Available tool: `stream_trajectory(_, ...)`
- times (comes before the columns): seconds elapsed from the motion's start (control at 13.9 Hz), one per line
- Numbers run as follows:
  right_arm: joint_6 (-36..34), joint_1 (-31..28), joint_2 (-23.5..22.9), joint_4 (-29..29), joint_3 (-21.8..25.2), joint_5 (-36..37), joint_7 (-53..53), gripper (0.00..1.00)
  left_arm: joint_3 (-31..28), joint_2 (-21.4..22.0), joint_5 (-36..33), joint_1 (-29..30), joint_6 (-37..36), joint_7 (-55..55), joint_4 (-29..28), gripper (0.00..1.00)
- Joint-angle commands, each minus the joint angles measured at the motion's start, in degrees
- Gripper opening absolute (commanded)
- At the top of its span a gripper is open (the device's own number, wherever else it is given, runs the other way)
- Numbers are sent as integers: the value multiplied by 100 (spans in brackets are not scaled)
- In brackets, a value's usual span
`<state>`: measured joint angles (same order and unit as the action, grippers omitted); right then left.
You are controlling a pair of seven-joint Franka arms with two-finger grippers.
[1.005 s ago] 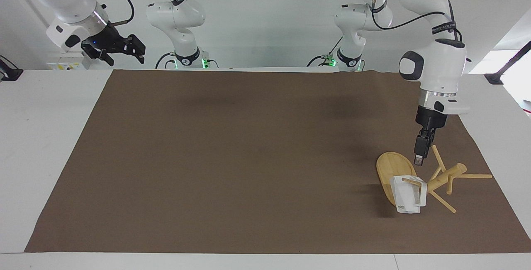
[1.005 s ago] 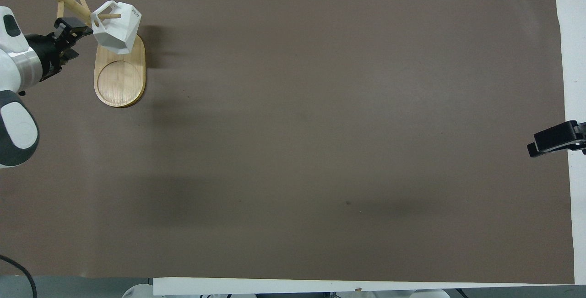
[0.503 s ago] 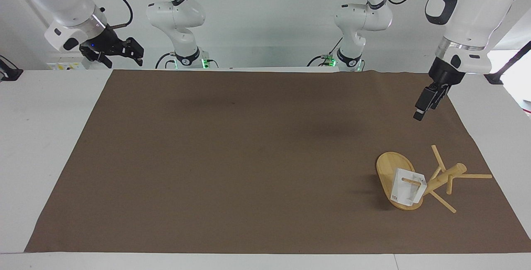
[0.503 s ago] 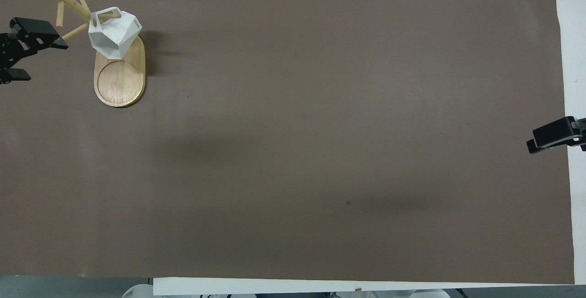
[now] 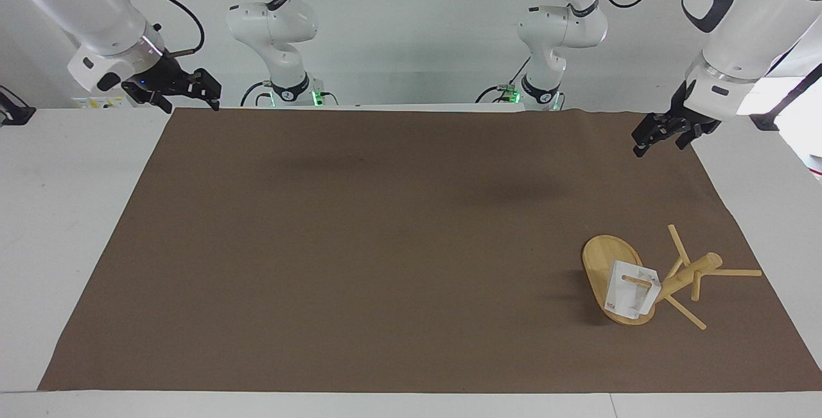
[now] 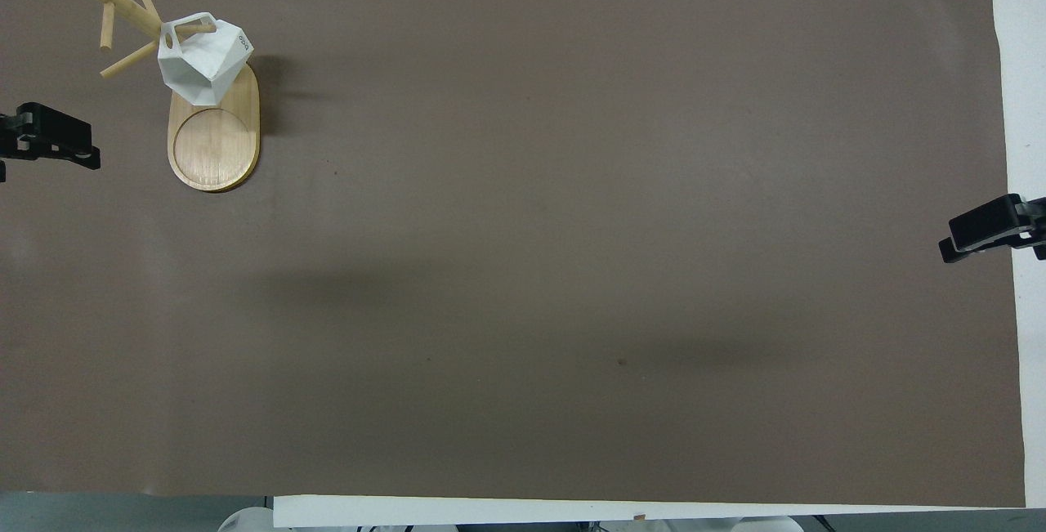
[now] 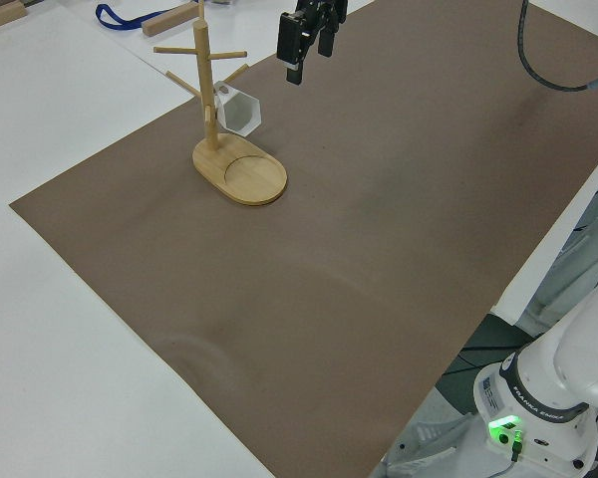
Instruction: Hang cup on rack
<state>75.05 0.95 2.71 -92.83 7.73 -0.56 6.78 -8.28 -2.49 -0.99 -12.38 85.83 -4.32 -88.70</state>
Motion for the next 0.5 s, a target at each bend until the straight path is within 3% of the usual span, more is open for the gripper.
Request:
stream_trajectory(0.0,44,-95,98,-85,88,91,-159,100,-7,-621,-32,139,-603,668,916,97)
stream_trajectory(0.43,308,-95,-69,-139,53,91,-397,100,2,-603,258,148,-400,705,898,99)
